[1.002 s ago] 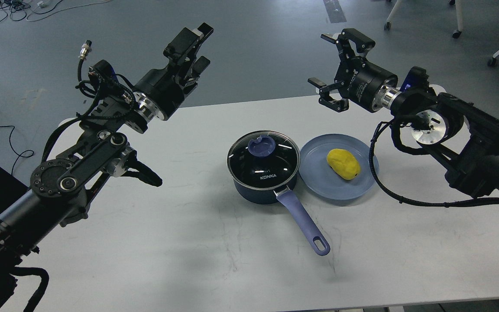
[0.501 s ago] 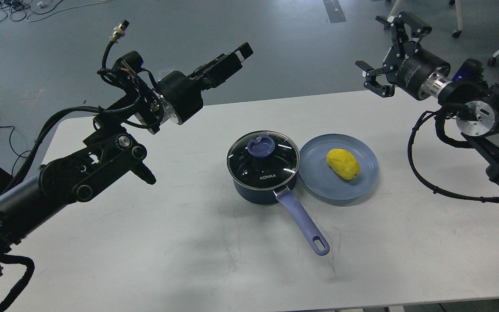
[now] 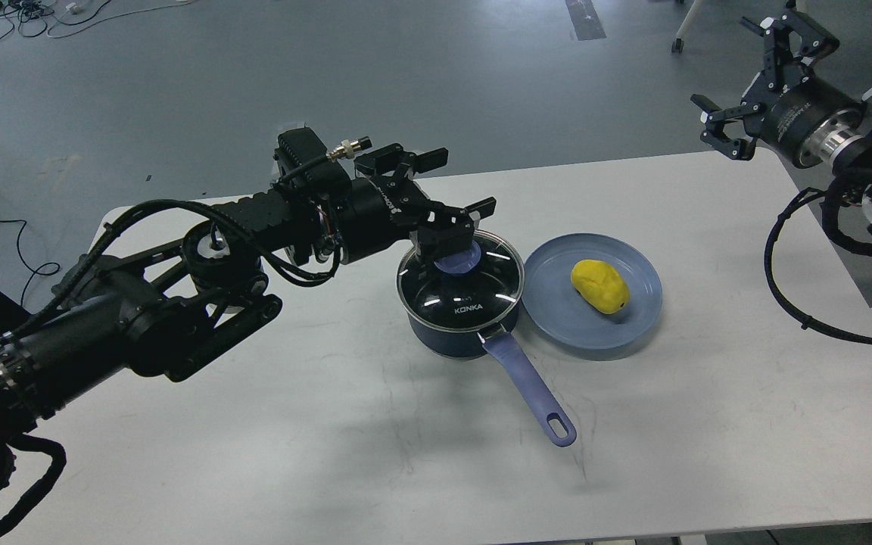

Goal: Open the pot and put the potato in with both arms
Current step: 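Move the left gripper down to the glass lid knob, then grasp the blue knob of the glass lid with the left gripper, then lift the glass lid off the saucepan with the left gripper, then lower the lid onto the table nearer the robot, left gripper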

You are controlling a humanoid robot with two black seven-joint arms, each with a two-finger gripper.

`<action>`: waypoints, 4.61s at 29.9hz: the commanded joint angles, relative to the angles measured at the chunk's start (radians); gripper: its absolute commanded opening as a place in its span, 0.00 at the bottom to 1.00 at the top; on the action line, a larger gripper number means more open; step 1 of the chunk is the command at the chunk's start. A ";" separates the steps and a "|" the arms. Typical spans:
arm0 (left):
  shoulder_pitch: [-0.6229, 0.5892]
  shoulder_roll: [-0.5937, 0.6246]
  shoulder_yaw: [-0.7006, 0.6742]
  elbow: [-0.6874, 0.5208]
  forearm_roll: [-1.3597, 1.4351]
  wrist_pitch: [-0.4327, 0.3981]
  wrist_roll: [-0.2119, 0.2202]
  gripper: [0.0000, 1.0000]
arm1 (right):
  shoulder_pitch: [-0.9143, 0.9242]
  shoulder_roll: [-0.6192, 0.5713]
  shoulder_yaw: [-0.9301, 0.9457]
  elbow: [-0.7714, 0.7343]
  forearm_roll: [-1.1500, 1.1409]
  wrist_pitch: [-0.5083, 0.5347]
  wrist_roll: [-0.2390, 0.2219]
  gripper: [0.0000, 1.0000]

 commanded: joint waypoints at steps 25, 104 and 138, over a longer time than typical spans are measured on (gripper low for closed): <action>0.046 -0.124 0.096 0.173 0.047 0.030 -0.008 0.98 | -0.016 -0.037 -0.002 -0.028 0.000 -0.001 0.002 1.00; -0.003 0.370 0.133 -0.126 -0.140 0.194 0.021 0.19 | -0.029 -0.028 -0.006 -0.036 -0.001 -0.006 0.010 1.00; 0.434 0.459 0.106 0.000 -0.295 0.372 -0.028 0.21 | -0.036 -0.039 -0.011 -0.036 -0.001 -0.007 0.010 1.00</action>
